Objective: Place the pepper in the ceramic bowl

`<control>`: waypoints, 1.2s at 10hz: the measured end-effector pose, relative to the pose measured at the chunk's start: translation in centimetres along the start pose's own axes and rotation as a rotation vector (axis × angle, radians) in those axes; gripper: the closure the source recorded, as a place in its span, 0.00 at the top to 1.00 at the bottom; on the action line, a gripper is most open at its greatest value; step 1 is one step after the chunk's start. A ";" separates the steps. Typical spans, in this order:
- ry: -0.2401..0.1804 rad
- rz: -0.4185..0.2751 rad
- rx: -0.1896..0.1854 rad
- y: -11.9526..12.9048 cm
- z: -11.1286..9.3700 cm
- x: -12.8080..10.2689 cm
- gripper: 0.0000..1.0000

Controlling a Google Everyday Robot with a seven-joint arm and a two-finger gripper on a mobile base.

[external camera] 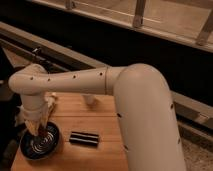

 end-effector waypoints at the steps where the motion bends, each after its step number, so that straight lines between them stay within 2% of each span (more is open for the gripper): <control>1: -0.097 -0.024 -0.062 -0.1 0.3 -0.1 0.25; 3: -0.210 -0.057 -0.128 0.1 0.6 -0.2 0.43; 4: -0.236 -0.067 -0.162 0.0 0.9 -0.2 0.53; 5: -0.249 -0.077 -0.185 0.0 1.1 -0.3 0.65; 7: -0.243 -0.082 -0.198 0.2 1.5 -0.5 0.79; 9: -0.228 -0.062 -0.202 -0.1 1.7 -0.5 0.78; 10: -0.231 -0.073 -0.208 0.1 1.7 -0.6 0.72; 12: -0.232 -0.090 -0.216 -0.1 1.5 -0.5 0.50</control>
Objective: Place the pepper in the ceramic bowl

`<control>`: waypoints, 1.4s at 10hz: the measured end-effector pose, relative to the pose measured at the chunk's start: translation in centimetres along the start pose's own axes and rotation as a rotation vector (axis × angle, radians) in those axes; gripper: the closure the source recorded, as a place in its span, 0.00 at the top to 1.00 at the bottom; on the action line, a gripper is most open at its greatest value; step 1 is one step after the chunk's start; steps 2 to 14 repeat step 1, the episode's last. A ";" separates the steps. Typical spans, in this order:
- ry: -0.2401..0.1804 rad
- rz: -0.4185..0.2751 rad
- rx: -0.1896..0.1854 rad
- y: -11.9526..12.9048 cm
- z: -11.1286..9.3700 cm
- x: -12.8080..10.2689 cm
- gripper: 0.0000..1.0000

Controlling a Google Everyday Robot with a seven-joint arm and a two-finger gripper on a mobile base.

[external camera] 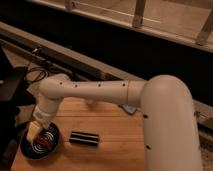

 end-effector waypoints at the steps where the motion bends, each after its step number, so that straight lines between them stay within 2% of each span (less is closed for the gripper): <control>1: 0.002 -0.001 -0.006 0.0 0.0 -0.1 0.40; 14: 0.002 -0.001 -0.006 0.0 0.0 -0.1 0.40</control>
